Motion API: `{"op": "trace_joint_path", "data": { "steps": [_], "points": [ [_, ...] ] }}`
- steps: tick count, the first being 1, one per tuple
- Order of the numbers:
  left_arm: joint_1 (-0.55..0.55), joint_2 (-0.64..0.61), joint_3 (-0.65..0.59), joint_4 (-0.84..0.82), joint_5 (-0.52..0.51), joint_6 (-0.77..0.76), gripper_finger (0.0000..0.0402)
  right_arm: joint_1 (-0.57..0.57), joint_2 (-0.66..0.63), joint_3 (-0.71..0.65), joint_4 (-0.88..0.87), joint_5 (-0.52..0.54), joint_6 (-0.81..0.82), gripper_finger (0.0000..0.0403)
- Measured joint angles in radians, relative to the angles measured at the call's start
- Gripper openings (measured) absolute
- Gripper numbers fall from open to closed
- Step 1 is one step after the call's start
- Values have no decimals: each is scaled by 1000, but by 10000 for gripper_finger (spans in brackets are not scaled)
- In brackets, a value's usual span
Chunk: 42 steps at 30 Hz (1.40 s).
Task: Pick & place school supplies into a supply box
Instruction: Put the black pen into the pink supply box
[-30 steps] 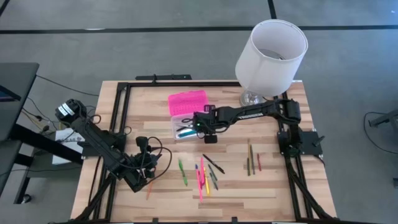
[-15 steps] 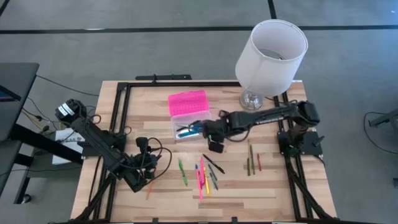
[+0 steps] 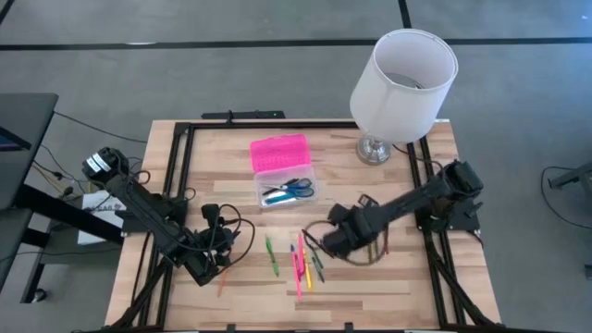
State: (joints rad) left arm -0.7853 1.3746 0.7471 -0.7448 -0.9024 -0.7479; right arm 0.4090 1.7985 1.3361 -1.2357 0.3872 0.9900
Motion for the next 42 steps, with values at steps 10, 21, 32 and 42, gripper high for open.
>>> {"op": "trace_joint_path", "data": {
  "steps": [10,21,32,42],
  "points": [
    [0,0,0,2,-18,-93,155,240,0,-94,-76,73,411,122],
    [24,0,0,-55,468,-327,155,405,0,-100,-92,311,644,122],
    [-2,0,0,-476,709,-829,155,387,0,-100,-80,419,630,122],
    [-60,17,0,-462,742,-971,155,385,0,-100,-76,426,625,122]
  ]
}}
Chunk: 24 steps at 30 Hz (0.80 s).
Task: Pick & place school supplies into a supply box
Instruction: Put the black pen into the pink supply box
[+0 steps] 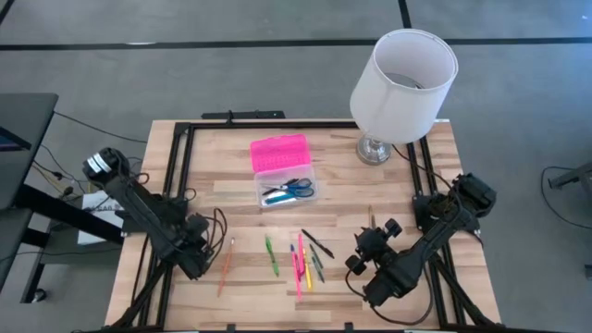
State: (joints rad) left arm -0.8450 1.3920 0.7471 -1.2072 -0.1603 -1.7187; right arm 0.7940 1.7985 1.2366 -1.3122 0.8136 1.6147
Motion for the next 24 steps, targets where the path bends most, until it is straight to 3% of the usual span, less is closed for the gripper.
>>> {"op": "trace_joint_path", "data": {
  "steps": [9,14,24],
  "points": [
    [-21,111,0,44,71,-62,155,0,0,0,6,0,-19,122],
    [-20,163,0,137,74,-35,155,0,0,0,8,0,-25,122],
    [-21,198,1,143,75,-50,155,0,0,0,7,0,-29,122]
  ]
}}
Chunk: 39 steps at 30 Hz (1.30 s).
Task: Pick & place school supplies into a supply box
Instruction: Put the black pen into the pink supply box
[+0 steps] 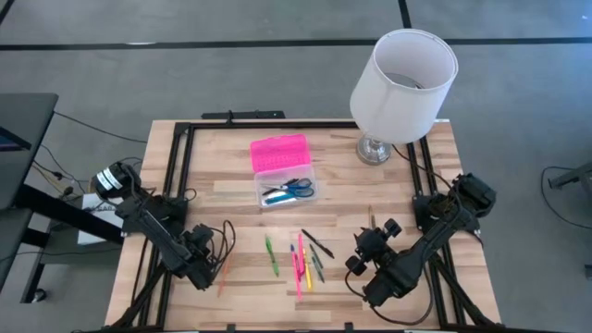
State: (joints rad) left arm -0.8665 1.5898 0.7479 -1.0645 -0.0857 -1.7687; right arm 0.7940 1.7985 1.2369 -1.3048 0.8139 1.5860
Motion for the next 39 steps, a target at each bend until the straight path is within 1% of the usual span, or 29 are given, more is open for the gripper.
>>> {"op": "trace_joint_path", "data": {
  "steps": [4,10,13,28,33,36,39],
  "points": [
    [-21,-1,-10,10,8,-54,155,0,0,0,0,0,0,122],
    [-82,-7,-54,78,12,-204,155,0,0,0,0,0,0,122],
    [-100,-7,-56,83,11,-261,155,0,0,0,0,0,0,122],
    [-105,0,-41,113,6,-259,155,0,0,0,8,-1,-24,122],
    [-105,-1,-36,125,29,-258,155,0,0,0,8,-1,-24,122],
    [-105,-1,-35,132,36,-259,145,0,0,0,8,-1,-24,122],
    [-105,-1,-35,146,36,-255,122,0,0,0,7,-1,-26,122]
  ]
}}
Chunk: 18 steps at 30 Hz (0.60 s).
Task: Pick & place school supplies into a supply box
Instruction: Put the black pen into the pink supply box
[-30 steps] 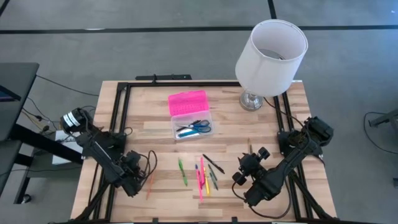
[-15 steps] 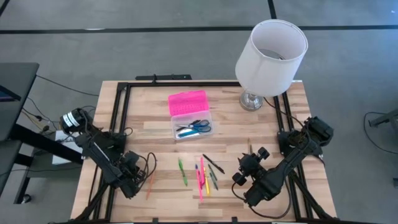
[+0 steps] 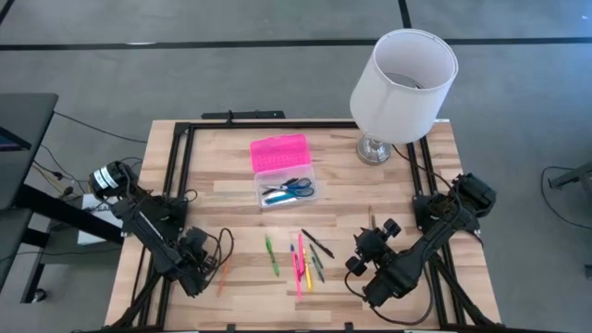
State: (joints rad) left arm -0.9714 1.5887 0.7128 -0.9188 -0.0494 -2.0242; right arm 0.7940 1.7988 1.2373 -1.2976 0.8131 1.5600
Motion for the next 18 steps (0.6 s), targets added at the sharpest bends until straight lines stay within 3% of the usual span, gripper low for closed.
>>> {"op": "trace_joint_path", "data": {
  "steps": [10,18],
  "points": [
    [0,0,2,38,-5,76,35,0,0,0,0,0,0,122],
    [4,5,44,36,-55,261,39,-4,0,0,0,0,-16,122]
  ]
}}
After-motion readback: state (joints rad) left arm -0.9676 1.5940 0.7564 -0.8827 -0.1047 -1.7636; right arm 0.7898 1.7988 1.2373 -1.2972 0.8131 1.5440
